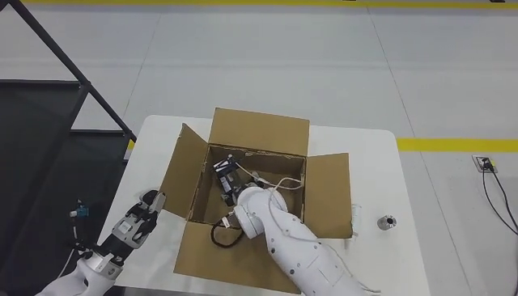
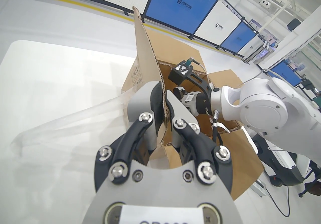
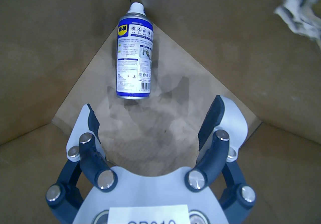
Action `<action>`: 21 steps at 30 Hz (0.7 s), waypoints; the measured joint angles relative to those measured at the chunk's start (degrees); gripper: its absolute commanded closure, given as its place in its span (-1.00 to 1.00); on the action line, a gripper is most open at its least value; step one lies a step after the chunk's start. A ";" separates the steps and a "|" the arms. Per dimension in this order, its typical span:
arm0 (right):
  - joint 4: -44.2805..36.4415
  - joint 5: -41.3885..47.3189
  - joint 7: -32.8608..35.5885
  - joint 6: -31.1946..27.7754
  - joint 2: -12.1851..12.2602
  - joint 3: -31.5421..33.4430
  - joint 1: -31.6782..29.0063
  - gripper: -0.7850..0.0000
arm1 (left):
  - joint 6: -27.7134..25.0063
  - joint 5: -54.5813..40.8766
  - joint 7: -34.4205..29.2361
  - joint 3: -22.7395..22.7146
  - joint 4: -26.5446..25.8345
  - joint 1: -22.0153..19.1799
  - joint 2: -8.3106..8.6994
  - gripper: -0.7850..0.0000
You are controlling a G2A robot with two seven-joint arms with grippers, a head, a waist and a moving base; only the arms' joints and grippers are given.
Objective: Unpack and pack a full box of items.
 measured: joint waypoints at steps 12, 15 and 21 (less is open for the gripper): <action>16.27 5.65 -4.19 0.39 -5.48 -4.67 8.07 -0.33 | -0.13 -1.00 -0.03 0.39 0.95 -0.33 0.32 1.00; 19.70 6.57 -4.86 0.69 -6.73 -5.28 9.64 0.01 | -0.46 -1.24 -0.04 0.33 0.95 -0.20 0.41 1.00; 26.27 8.77 -5.47 0.41 -8.89 -5.66 12.54 0.09 | -0.98 -1.66 0.20 -0.01 0.93 0.10 0.58 1.00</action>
